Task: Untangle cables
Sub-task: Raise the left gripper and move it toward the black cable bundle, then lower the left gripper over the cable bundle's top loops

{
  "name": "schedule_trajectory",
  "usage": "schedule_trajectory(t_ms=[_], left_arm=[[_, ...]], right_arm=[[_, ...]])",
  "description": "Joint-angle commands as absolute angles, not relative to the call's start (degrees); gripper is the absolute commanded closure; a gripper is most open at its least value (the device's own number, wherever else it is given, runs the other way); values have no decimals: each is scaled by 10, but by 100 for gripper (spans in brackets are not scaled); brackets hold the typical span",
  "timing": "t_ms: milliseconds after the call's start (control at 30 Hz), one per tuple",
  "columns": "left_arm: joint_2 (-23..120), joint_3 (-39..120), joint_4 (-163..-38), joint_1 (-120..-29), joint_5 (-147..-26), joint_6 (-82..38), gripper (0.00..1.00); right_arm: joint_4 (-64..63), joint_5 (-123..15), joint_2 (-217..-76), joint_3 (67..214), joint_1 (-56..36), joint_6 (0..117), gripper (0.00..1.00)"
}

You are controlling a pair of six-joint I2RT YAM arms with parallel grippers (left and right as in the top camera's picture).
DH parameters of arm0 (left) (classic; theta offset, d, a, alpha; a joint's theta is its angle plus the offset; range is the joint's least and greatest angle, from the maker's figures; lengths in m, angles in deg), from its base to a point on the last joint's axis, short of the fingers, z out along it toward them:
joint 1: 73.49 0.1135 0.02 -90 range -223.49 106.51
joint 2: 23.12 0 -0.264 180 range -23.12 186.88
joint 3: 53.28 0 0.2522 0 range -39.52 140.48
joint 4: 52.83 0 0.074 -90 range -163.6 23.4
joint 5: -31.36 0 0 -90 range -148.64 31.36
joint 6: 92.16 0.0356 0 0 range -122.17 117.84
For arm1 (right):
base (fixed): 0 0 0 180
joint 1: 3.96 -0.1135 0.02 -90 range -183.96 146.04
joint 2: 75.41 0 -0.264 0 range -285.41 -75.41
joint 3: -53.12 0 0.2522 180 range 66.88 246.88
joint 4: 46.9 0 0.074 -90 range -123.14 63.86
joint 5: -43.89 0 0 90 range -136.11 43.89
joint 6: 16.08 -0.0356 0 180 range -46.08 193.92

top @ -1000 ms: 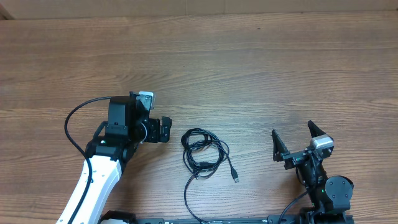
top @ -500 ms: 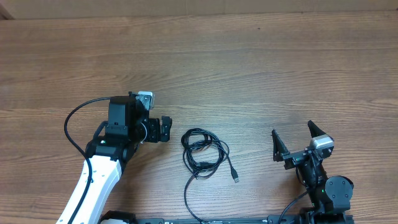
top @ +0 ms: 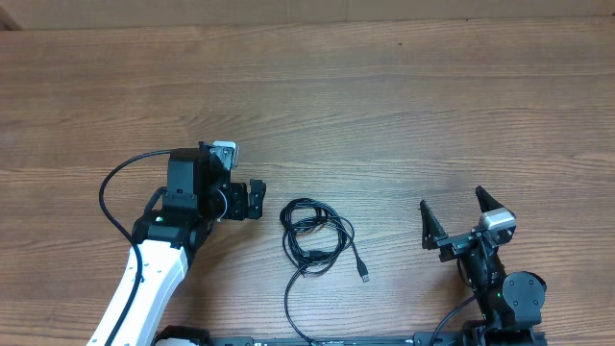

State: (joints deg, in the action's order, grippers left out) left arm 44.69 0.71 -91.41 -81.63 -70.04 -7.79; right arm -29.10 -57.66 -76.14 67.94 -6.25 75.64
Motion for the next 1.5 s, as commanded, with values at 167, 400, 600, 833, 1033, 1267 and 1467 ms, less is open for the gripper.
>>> schedule_trajectory(t_ms=[167,400,600,833,1033,1267,1467], left_arm=[[451,23,-917,-814,-707,-82,0],[451,23,-919,-814,-707,-82,0],[451,23,-917,-814,-739,-81,0],[451,23,-925,-836,-811,-31,0],[451,23,-927,-893,-797,-28,0],[453,23,-933,-943,-726,-67,0],[487,23,-938,-946,-701,-134,0]], right_arm=[[-294,-571,-756,674,-61,755,0],[-294,-571,-756,674,-61,755,0],[-294,-571,-756,674,-61,755,0],[-294,-571,-756,674,-61,755,0],[-294,-571,-756,674,-61,755,0],[-294,-571,-756,674,-61,755,0],[-294,-571,-756,674,-61,755,0]])
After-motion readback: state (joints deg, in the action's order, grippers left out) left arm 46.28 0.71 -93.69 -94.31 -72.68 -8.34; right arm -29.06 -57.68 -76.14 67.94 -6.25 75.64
